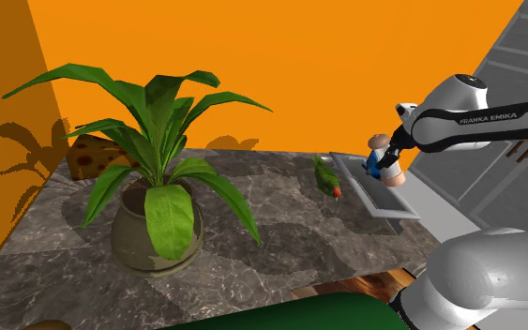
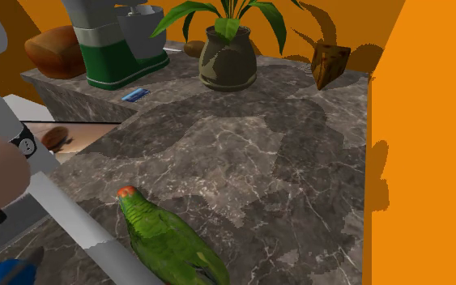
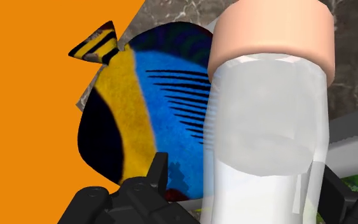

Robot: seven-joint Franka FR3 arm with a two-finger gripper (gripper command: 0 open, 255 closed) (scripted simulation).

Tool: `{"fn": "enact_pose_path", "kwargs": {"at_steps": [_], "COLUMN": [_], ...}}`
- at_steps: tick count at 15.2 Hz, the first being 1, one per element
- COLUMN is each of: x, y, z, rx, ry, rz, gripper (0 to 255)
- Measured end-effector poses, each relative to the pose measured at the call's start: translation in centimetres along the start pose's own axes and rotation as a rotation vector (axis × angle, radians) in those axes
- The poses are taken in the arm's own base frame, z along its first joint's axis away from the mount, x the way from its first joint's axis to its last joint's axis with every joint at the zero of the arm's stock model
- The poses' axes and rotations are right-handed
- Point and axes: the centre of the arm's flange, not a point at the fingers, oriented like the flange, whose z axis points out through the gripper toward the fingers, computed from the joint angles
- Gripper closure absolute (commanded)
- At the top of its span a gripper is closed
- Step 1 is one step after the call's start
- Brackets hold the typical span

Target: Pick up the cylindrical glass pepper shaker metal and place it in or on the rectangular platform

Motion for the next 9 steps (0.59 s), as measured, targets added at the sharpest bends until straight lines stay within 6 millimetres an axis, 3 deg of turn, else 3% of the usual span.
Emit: {"fn": "enact_pose_path", "kwargs": {"at_steps": [2, 6, 9], "x": [0.0, -0.1, -0.1], "y": [0.0, 0.4, 0.1], "z": [0.0, -3.9, -4.8], "rx": [0.000, -0.001, 0.000], "ry": [0.000, 0.002, 0.000], "rz": [0.000, 0.000, 0.000], "gripper": [0, 0, 0]}}
